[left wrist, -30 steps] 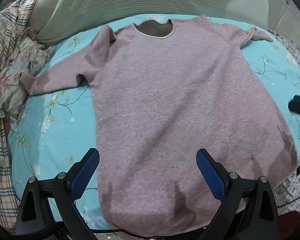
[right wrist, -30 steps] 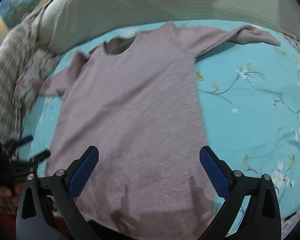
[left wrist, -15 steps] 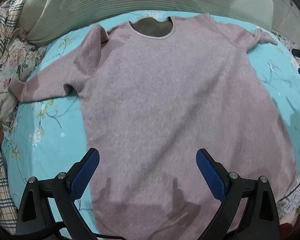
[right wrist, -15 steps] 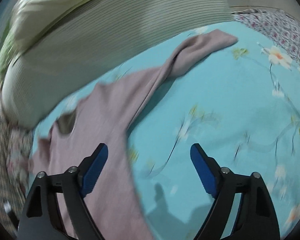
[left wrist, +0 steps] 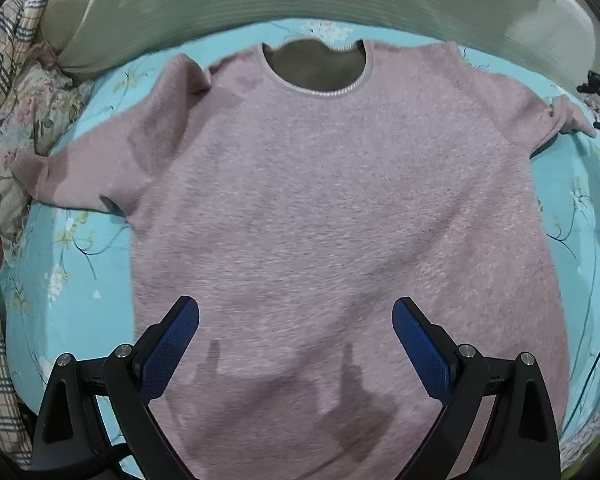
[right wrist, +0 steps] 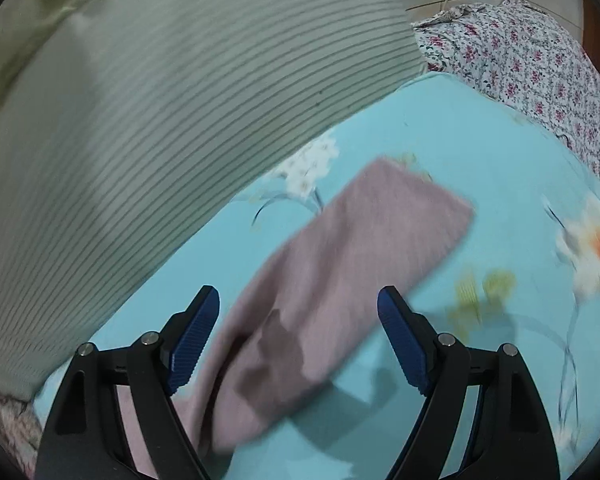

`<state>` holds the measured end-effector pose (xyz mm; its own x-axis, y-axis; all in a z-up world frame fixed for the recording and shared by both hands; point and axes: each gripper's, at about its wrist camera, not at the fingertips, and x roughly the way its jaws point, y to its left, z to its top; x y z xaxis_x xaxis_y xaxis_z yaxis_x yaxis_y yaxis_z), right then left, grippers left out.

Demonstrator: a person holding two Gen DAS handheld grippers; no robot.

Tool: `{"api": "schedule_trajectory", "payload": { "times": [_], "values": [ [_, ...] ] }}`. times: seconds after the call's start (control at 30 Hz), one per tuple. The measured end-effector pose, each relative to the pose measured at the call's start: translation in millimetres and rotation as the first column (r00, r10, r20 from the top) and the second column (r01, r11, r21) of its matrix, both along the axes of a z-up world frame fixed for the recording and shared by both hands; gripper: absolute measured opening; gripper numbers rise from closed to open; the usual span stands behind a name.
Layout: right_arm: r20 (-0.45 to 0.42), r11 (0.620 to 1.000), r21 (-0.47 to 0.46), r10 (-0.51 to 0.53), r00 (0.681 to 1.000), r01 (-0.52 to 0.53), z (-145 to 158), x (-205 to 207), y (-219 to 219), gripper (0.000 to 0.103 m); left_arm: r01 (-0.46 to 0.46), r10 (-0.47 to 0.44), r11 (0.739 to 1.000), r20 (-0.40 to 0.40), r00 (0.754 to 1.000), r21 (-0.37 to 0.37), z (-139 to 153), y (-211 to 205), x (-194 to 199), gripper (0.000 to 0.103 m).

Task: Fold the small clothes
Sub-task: 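Grasp the sweatshirt sleeve cuff with the right gripper and lift it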

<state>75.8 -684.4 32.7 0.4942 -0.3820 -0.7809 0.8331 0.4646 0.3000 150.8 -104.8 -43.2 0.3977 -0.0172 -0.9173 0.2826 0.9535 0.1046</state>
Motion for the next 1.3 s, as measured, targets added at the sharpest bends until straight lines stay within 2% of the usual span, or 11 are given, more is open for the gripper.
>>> {"api": "schedule_trajectory", "payload": {
  "times": [0.07, 0.13, 0.2, 0.23, 0.27, 0.43, 0.53, 0.7, 0.87, 1.13, 1.3],
  "values": [
    [-0.037, 1.0, 0.014, -0.013, 0.999, 0.014, -12, 14, -19, 0.082, -0.004, 0.004, 1.0, -0.012, 1.0, 0.013, -6, -8, 2, 0.098],
    [-0.095, 0.999, 0.025, -0.019, 0.995, 0.022, -24, 21, -31, 0.071, -0.007, 0.007, 1.0, -0.026, 1.0, 0.024, -12, -14, 4, 0.098],
    [-0.133, 0.999, 0.014, -0.04, 0.99, 0.042, -34, 19, -36, 0.039, -0.009, 0.01, 1.0, -0.042, 0.999, 0.026, -18, -19, 5, 0.098],
    [-0.113, 0.999, 0.007, -0.034, 0.993, 0.035, -33, 15, -33, 0.029, -0.01, 0.011, 1.0, -0.049, 0.999, 0.023, -20, -21, 7, 0.098],
    [-0.08, 1.0, 0.018, -0.012, 0.997, 0.014, -32, 14, -29, 0.007, -0.01, 0.011, 1.0, -0.053, 0.999, 0.02, -21, -23, 8, 0.098],
    [0.034, 0.993, -0.001, 0.121, 0.992, -0.121, -12, 11, 26, 0.007, -0.006, 0.006, 1.0, -0.054, 0.999, -0.007, -22, -22, 7, 0.098],
    [0.098, 0.964, -0.023, 0.265, 0.959, -0.264, 1, 23, 88, 0.007, -0.001, 0.0, 1.0, -0.045, 0.999, -0.023, -19, -15, 6, 0.098],
    [0.201, 0.878, -0.026, 0.474, 0.857, -0.479, 10, 54, 207, 0.007, -0.028, 0.022, 0.995, -0.056, 0.998, -0.1, -12, 13, 8, 0.098],
    [0.268, 0.753, -0.031, 0.64, 0.72, -0.658, -3, 91, 327, 0.007, -0.051, 0.043, 0.987, -0.052, 0.998, -0.152, -4, 50, 6, 0.098],
    [0.288, 0.544, -0.016, 0.806, 0.517, -0.839, -64, 148, 484, 0.007, -0.088, 0.078, 0.969, -0.053, 0.996, -0.233, -1, 103, 7, 0.098],
    [0.242, 0.436, 0.022, 0.871, 0.428, -0.9, -101, 163, 536, 0.007, -0.079, 0.065, 0.953, -0.058, 0.996, -0.292, -4, 122, 12, 0.098]
  ]
}}
